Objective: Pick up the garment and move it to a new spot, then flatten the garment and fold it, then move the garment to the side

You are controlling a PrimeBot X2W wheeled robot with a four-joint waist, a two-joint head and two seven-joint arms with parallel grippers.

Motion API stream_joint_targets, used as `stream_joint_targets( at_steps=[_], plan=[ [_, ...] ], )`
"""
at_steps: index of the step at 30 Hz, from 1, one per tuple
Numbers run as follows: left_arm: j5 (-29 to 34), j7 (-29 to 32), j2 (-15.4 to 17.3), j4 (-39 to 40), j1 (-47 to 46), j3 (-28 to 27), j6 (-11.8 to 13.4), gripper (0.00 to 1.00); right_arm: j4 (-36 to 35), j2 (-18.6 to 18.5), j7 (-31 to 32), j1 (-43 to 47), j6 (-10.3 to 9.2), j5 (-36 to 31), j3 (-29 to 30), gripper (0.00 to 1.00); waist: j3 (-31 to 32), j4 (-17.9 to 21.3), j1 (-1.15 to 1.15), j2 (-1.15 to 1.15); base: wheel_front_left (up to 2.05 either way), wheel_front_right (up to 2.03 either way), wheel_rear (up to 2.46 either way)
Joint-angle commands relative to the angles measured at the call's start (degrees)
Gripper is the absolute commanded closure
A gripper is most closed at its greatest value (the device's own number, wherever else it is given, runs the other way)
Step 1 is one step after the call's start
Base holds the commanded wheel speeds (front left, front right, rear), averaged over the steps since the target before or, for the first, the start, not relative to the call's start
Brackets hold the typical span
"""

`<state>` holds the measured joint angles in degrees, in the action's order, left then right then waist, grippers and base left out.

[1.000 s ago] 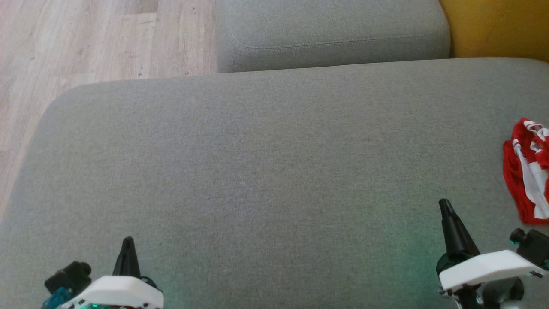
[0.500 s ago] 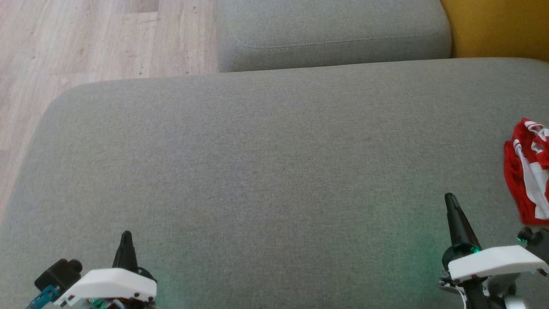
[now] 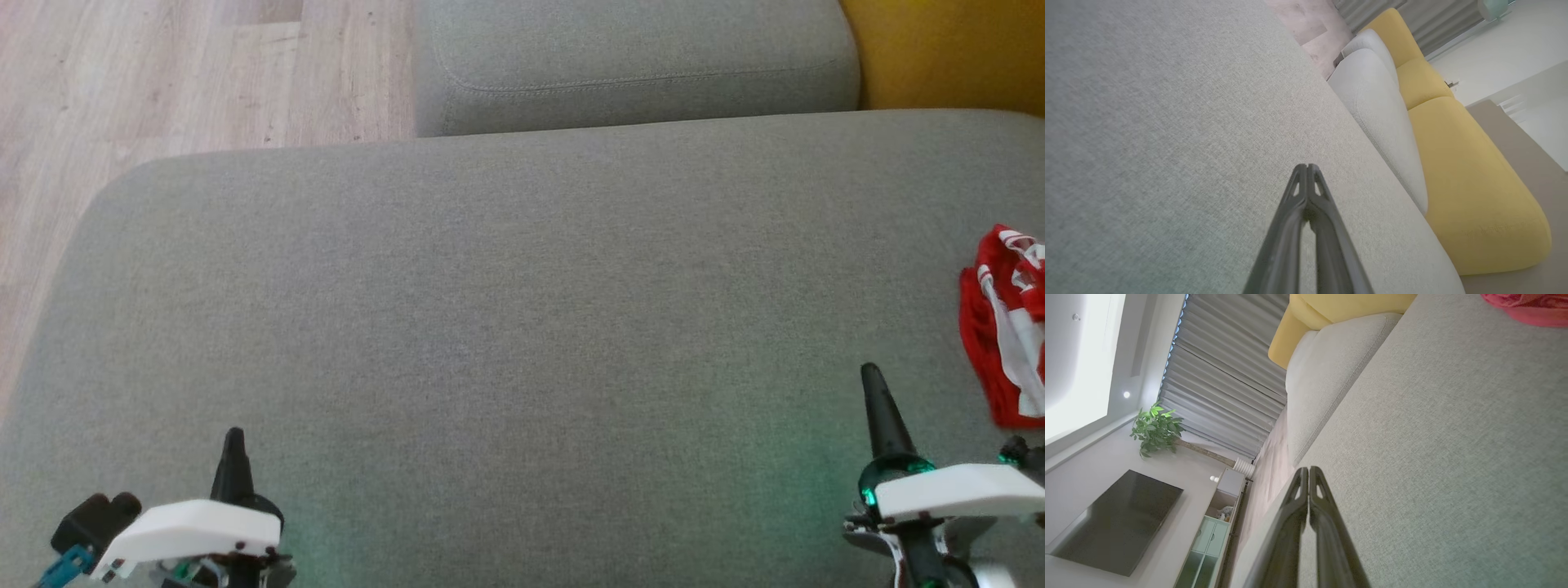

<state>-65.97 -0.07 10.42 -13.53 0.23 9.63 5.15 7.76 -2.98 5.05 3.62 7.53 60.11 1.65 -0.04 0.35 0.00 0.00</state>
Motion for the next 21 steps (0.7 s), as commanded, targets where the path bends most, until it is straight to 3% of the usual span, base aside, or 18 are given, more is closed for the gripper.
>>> stream_joint_targets(
  at_steps=[1,21],
  plan=[
    [-1.6,0.4,0.2,1.4,-3.2,-2.5,-1.0,1.00,-1.4,-1.3,-0.5,-3.5,-0.03,2.2,-0.3,1.00,0.0,0.0,0.00,0.00,0.00,0.00,0.00],
    [-11.8,2.7,-2.8,0.6,-4.5,-7.8,-5.7,1.00,1.7,-1.4,-0.4,-6.0,-0.03,15.1,0.9,1.00,-0.1,-0.2,0.00,0.00,0.00,0.00,0.00]
  ],
)
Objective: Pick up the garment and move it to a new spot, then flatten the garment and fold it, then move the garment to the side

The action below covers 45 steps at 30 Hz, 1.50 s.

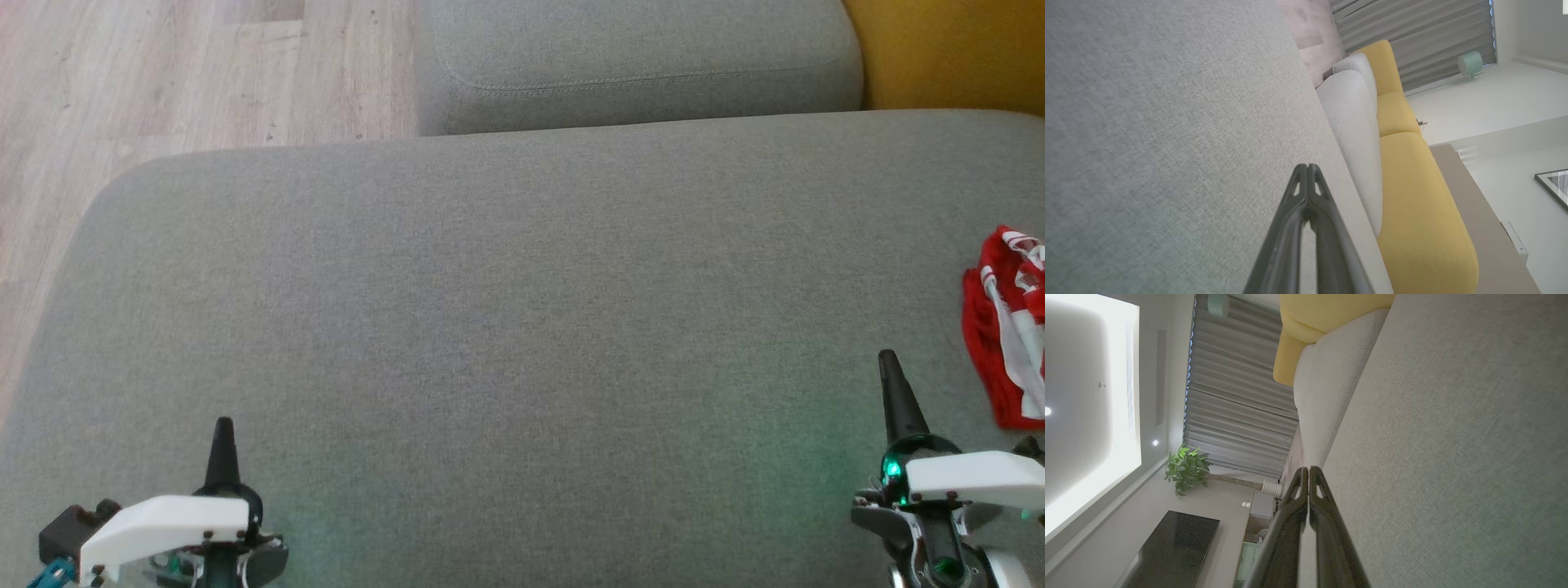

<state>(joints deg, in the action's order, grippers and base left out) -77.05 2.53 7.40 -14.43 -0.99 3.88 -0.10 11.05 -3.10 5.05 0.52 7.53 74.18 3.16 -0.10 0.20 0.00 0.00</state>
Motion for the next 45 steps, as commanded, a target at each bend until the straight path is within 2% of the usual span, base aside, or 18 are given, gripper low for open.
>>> stream_joint_targets(
  at_steps=[1,29,45],
  plan=[
    [-1.2,0.2,0.1,1.5,-3.3,-2.4,-0.7,1.00,-1.5,-1.3,-0.4,-3.0,-0.03,1.7,-0.5,1.00,0.0,0.0,0.00,0.00,0.00,0.00,0.00],
    [-15.4,3.6,-4.1,0.4,-5.2,-9.9,-7.3,1.00,2.8,-1.2,-0.2,-6.5,-0.04,19.5,1.3,1.00,-0.1,-0.2,0.00,0.00,0.00,0.00,0.00],
    [-15.4,3.7,-4.2,0.4,-5.2,-10.0,-7.4,1.00,2.9,-1.0,0.1,-6.6,-0.04,19.4,1.7,1.00,-0.1,-0.2,0.00,0.00,0.00,0.00,0.00]
  ],
)
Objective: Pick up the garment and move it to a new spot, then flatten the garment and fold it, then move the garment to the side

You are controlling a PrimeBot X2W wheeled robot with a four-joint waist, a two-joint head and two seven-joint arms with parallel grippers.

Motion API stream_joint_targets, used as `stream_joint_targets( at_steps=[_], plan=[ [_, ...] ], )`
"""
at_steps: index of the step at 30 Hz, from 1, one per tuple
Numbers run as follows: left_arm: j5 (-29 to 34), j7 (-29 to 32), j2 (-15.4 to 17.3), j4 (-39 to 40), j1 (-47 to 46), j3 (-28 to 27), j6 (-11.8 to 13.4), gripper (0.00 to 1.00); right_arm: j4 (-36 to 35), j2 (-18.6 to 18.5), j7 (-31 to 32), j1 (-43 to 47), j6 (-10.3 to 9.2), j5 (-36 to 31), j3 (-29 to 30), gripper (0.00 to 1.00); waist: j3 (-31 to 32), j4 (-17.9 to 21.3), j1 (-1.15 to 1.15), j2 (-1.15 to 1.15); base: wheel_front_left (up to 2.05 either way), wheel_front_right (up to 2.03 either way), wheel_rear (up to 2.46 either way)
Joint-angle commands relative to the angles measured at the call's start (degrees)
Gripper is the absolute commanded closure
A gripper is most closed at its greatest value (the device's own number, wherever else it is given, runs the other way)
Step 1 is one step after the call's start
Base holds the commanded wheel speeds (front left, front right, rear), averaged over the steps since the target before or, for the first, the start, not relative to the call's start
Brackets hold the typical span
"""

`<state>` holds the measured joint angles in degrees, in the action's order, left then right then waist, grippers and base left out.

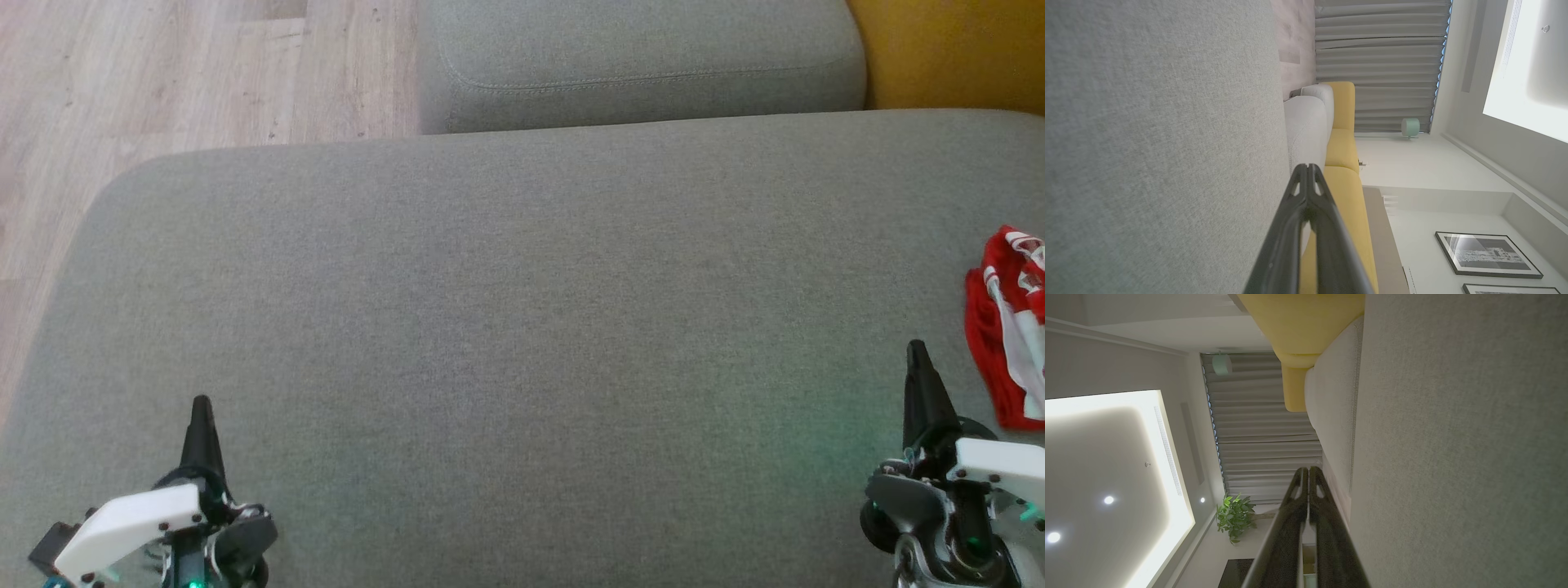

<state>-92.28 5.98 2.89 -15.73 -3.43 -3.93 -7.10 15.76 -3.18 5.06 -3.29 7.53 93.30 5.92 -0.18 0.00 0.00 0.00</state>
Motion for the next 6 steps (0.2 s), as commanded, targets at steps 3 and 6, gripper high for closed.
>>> stream_joint_targets(
  at_steps=[3,6],
  plan=[
    [-0.2,0.2,0.3,1.7,-2.7,-2.3,-0.4,1.00,-1.8,-0.9,0.1,-2.8,-0.04,0.2,-1.0,1.00,0.0,0.0,0.00,0.00,0.00,0.00,0.00],
    [-0.2,0.2,0.2,1.7,-2.7,-2.3,-0.4,1.00,-1.8,-0.8,0.2,-2.8,-0.04,0.1,-0.9,1.00,0.0,0.0,0.00,0.00,0.00,0.00,0.00]
  ],
)
